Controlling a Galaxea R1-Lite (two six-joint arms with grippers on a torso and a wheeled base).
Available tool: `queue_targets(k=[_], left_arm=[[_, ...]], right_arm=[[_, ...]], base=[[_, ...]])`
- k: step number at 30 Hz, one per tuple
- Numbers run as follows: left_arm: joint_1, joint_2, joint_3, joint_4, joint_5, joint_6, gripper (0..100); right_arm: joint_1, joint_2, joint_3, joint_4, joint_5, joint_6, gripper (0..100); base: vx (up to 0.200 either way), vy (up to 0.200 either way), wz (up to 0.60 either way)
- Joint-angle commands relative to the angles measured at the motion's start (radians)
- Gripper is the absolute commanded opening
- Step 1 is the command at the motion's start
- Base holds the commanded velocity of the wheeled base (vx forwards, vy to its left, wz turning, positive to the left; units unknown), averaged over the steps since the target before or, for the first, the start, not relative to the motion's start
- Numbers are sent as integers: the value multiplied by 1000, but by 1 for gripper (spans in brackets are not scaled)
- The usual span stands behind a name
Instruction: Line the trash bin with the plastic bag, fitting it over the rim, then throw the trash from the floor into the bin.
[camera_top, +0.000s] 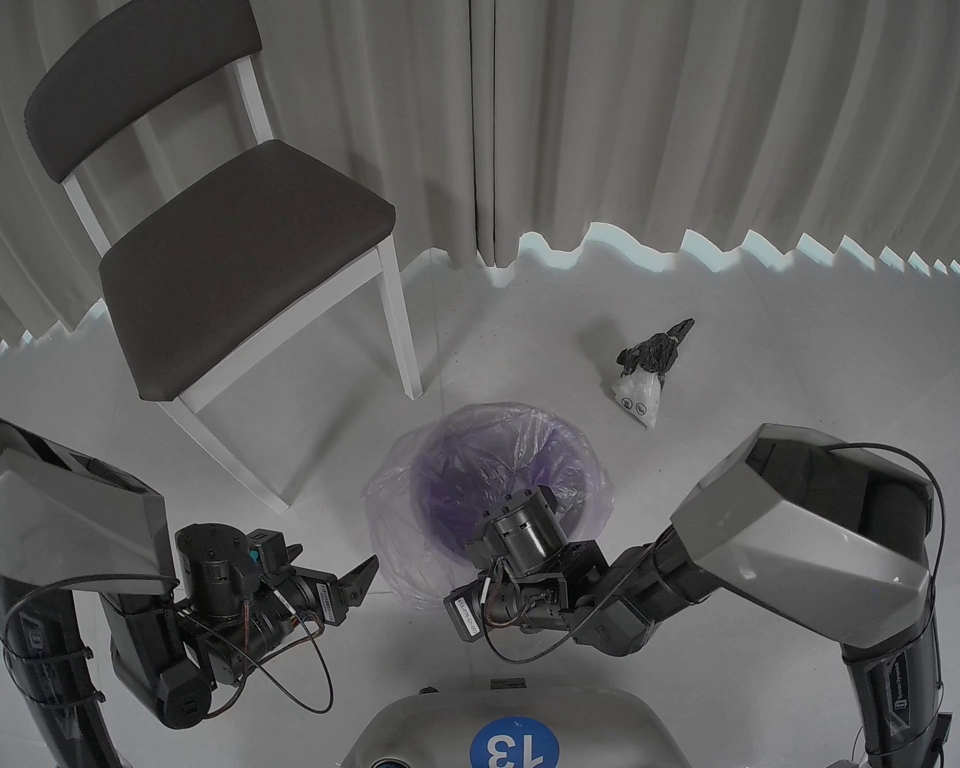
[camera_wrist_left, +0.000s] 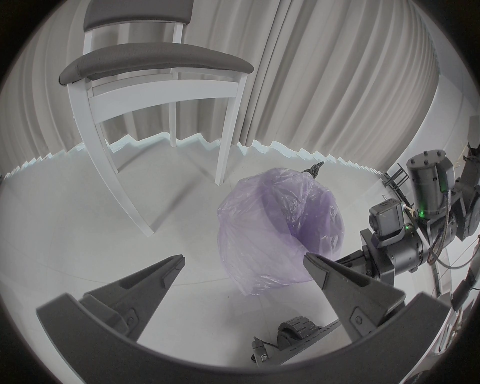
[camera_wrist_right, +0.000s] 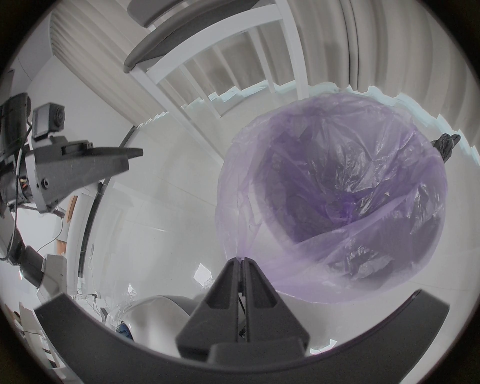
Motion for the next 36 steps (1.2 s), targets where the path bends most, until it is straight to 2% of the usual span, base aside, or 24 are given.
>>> queue_targets(k=[1, 17, 30, 31, 36], left_arm=[[0, 4, 0, -18, 0, -1, 100], [0, 5, 0, -18, 0, -1, 100], [0, 5, -1, -18, 1, -1, 100], [0, 5, -1, -18, 1, -1, 100], [0, 5, -1, -18, 1, -1, 100]], right_arm=[[4, 28, 0, -6, 0, -2, 0], [-9, 144, -47, -100, -38, -42, 0], [-2, 182, -29, -239, -92, -156, 0], [-2, 182, -27, -241, -94, -154, 100], [1, 179, -20, -241, -94, -154, 100]], base=[[0, 0, 0], [0, 0, 0], [0, 0, 0], [0, 0, 0], [0, 0, 0]])
